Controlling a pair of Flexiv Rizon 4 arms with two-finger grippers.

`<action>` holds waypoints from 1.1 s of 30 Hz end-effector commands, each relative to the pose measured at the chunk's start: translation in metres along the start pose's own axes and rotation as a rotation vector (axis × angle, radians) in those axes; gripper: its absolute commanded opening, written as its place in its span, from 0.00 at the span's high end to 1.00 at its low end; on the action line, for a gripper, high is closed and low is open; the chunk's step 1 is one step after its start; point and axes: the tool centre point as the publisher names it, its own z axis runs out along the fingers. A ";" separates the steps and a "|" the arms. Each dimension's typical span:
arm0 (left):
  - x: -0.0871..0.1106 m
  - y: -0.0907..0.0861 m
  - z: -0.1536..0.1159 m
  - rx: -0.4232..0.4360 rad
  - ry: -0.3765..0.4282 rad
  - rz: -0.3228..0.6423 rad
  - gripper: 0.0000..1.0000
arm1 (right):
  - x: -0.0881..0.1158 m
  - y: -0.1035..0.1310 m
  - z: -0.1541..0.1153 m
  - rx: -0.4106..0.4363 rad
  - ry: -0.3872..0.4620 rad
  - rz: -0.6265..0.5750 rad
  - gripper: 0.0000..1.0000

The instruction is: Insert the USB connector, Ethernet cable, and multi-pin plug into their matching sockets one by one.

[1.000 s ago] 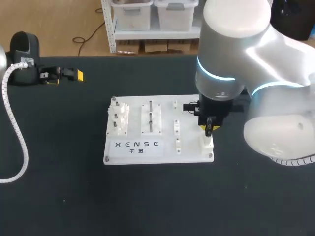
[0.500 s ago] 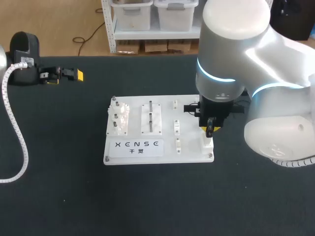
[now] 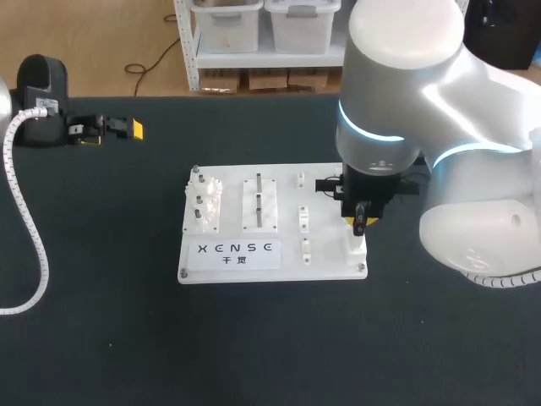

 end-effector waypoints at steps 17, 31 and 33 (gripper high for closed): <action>0.000 0.000 0.000 0.000 0.000 0.000 0.00 | 0.007 -0.003 0.008 0.001 -0.013 0.000 1.00; 0.000 0.000 0.000 0.000 0.000 0.000 0.00 | -0.003 0.000 0.032 0.026 0.029 0.022 1.00; 0.000 0.000 0.000 0.000 0.000 0.000 0.00 | -0.005 0.000 0.035 0.029 0.032 0.021 1.00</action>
